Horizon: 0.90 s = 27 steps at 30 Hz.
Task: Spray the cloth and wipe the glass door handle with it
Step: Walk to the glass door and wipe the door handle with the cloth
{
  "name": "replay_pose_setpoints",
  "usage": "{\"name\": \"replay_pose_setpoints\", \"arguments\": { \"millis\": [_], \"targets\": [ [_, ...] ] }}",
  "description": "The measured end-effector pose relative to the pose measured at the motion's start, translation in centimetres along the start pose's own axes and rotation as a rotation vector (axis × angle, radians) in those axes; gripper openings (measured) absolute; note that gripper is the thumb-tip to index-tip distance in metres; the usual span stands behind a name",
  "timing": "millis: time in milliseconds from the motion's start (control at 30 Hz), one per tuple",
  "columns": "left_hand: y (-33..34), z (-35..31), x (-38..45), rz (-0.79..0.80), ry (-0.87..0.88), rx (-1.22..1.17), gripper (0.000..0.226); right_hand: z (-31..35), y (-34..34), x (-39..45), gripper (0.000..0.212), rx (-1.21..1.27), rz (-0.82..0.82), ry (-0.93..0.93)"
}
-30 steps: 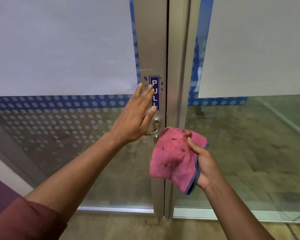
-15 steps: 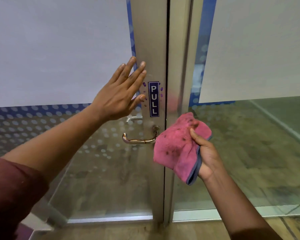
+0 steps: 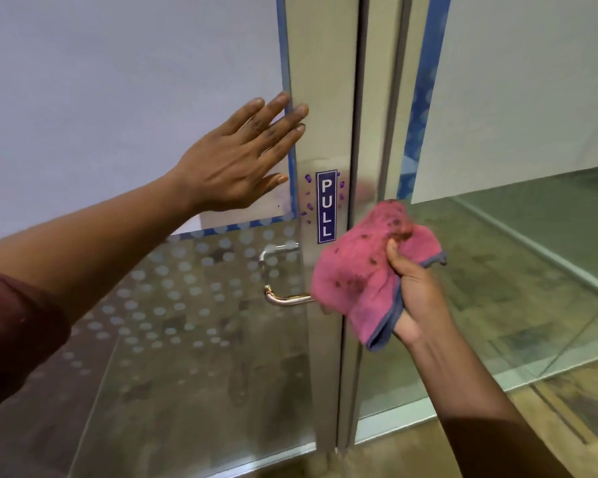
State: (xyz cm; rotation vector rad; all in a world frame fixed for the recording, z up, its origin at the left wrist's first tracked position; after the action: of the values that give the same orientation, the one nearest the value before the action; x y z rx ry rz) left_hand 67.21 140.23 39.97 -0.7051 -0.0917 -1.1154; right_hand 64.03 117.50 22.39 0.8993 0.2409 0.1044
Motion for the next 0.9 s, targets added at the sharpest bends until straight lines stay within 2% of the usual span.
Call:
{"name": "replay_pose_setpoints", "arguments": {
  "millis": [33, 167, 267, 300, 367, 467, 600, 633, 733, 900],
  "targets": [
    [0.0, 0.2, 0.1, -0.014, 0.013, 0.001, 0.068, -0.2, 0.4, 0.0, 0.056, 0.022, -0.038, -0.029],
    [0.1, 0.4, 0.4, -0.061, 0.086, -0.013, 0.068, -1.3, 1.9, -0.4, 0.059, 0.026, -0.188, -0.207],
    [0.1, 0.5, 0.5, -0.069, 0.126, -0.019, 0.068, -1.3, 2.3, -0.6, 0.017, -0.106, -0.246, -0.35],
    [0.1, 0.6, 0.5, -0.071, 0.14, -0.018, 0.068, -1.3, 2.4, -0.6, 0.009, -0.155, -0.26, -0.394],
    [0.0, 0.9, 0.5, -0.068, 0.166, -0.018, 0.069, -1.3, 2.9, -0.8, 0.007, -0.269, -0.288, -0.49],
    [0.0, 1.4, 0.3, -0.063, 0.194, -0.009, 0.07, -1.3, 3.8, -1.1, 0.019, -0.505, -0.361, -0.596],
    [0.5, 1.4, 0.0, -0.058, 0.227, 0.025, 0.07, -0.8, 5.1, -1.1, 0.058, -0.646, -0.365, -0.657],
    [0.6, 1.3, 0.0, -0.052, 0.232, 0.034, 0.07, -0.6, 5.3, -1.0, 0.057, -0.676, -0.361, -0.672],
    [0.9, 1.3, 0.1, -0.036, 0.237, 0.058, 0.071, 0.1, 5.8, -0.8, 0.032, -0.653, -0.318, -0.672],
    [1.3, 1.3, 0.2, -0.031, 0.238, 0.071, 0.073, 0.6, 6.1, 0.6, 0.018, -0.648, -0.335, -0.657]
  ]
}}
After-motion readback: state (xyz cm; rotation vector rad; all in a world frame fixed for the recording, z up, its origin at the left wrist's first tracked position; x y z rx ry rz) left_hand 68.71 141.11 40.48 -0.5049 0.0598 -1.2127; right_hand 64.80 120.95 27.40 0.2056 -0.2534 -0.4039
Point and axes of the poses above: each hand's wrist, its own x-axis towards the middle knuckle, its own y-axis out of the palm, z = x × y, the point moved 5 cm from there along x, towards the middle knuckle, and after that the axes turned 3 degrees about y, right-handed, at the moved point
